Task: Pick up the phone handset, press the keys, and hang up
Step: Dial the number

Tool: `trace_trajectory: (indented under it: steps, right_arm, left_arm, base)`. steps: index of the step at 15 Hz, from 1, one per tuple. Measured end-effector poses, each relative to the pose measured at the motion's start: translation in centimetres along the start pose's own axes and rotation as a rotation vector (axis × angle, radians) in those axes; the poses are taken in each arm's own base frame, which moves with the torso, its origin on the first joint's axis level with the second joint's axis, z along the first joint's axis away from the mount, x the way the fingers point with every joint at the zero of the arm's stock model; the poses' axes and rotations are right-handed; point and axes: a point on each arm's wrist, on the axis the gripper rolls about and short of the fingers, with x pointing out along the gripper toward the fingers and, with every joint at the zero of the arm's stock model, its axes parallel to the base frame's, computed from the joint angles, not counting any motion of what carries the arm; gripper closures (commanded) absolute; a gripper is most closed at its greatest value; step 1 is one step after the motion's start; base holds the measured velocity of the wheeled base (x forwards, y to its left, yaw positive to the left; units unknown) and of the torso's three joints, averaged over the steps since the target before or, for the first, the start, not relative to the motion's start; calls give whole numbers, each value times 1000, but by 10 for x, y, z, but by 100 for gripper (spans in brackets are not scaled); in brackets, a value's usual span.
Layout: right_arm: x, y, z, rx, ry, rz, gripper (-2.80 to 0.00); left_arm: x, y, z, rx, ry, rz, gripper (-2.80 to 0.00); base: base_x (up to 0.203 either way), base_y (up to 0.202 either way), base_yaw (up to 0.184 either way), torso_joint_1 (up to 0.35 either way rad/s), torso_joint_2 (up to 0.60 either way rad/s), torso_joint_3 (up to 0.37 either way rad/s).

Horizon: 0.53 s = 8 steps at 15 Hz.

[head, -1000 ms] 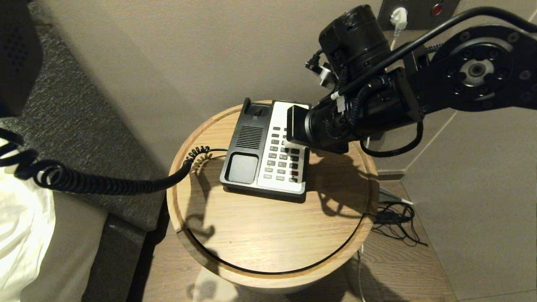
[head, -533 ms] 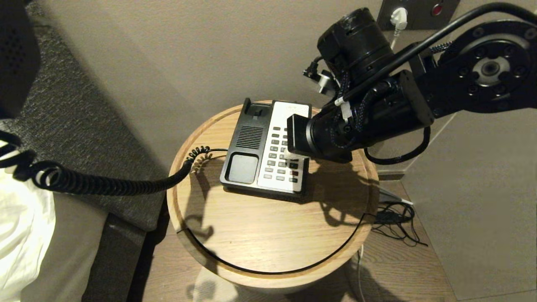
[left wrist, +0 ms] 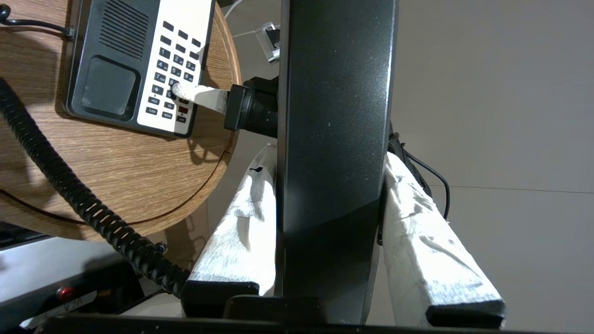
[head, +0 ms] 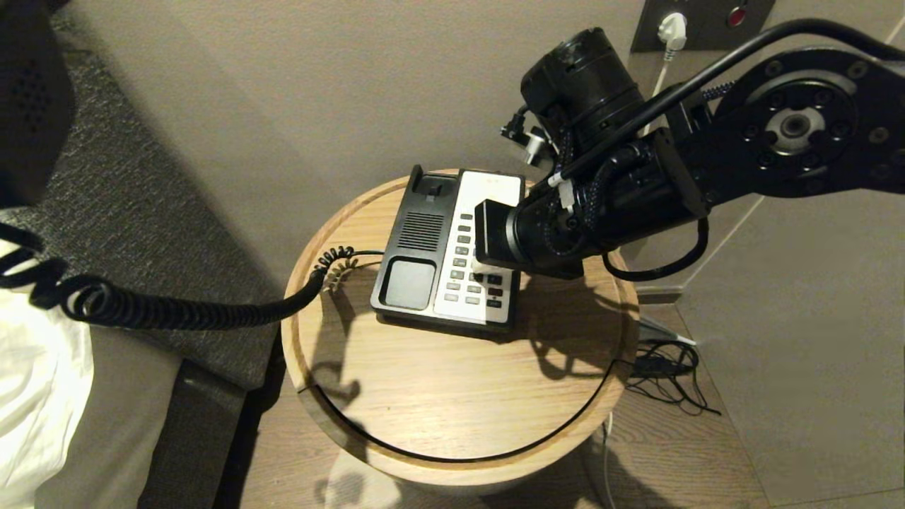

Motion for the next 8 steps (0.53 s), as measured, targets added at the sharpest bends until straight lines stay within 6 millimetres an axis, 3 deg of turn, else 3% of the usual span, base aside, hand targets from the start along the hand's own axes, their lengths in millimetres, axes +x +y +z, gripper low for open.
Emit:
trace_trajectory:
  steps: [8]
  right_arm:
    - [5, -1, -2, -3, 15, -10, 0]
  left_arm:
    - [1, 1, 0, -1, 3, 2, 0]
  base:
    - [0, 0, 0, 0, 0, 0]
